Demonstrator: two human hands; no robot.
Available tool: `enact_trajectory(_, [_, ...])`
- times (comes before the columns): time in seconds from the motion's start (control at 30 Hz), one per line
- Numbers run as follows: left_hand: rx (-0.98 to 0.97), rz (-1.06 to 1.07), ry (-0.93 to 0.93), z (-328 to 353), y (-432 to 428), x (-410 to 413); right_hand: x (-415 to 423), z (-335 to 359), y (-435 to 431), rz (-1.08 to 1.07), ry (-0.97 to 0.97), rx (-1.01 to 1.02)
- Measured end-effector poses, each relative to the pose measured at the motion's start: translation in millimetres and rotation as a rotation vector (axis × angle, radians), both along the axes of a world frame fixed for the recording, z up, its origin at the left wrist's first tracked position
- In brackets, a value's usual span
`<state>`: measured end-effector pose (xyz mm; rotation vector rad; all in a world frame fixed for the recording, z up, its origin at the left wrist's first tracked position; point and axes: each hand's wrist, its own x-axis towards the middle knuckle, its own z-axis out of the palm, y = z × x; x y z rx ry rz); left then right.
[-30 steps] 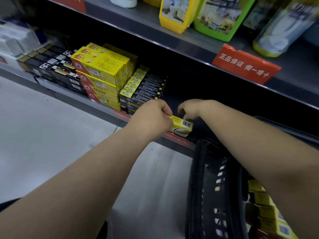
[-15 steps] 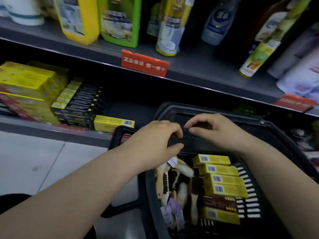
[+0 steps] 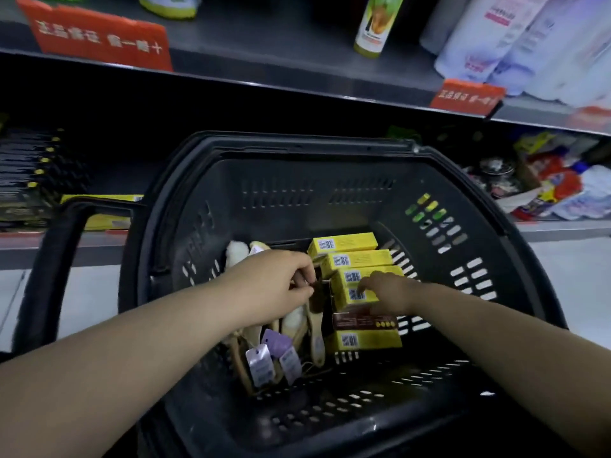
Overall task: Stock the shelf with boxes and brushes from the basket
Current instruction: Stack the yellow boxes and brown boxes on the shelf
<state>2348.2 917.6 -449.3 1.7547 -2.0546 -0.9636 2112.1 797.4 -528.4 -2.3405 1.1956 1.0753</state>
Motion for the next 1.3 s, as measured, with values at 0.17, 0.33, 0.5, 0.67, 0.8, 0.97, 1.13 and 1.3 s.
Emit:
enact_trajectory(0.17, [0.072,0.074,0.068,-4.6,-0.9,10.1,14.6,-38.1,9.9,0.185,0.086,-0.222])
enact_trajectory(0.33, [0.104,0.103,0.085,-1.9,0.5,10.3,15.5,-36.7,6.3,0.319,0.065,-0.286])
enact_trajectory(0.5, [0.16,0.105,0.055,0.8,1.1,9.6,28.4,-9.0,7.6,0.138,-0.048,-0.188])
enact_trajectory(0.67, [0.222,0.214,0.045,0.2,-1.8,9.3,58.1,70.8,8.2,-0.525,-0.634,-0.022])
enact_trajectory(0.8, [0.292,0.253,0.357,7.1,-3.6,7.3,70.8,118.1,31.3,-0.873,-0.981,0.166])
enact_trajectory(0.97, [0.427,0.331,0.572,12.8,-1.8,5.9,80.6,128.2,51.0,-0.945,-1.126,0.182])
enact_trajectory(1.13, [0.706,0.494,0.948,17.3,-7.4,10.7,80.7,115.4,48.6,-0.947,-1.108,0.231])
enact_trajectory(1.3, [0.849,0.466,1.115,19.3,-12.3,21.3,80.0,105.7,44.2,-1.08,-1.114,0.412])
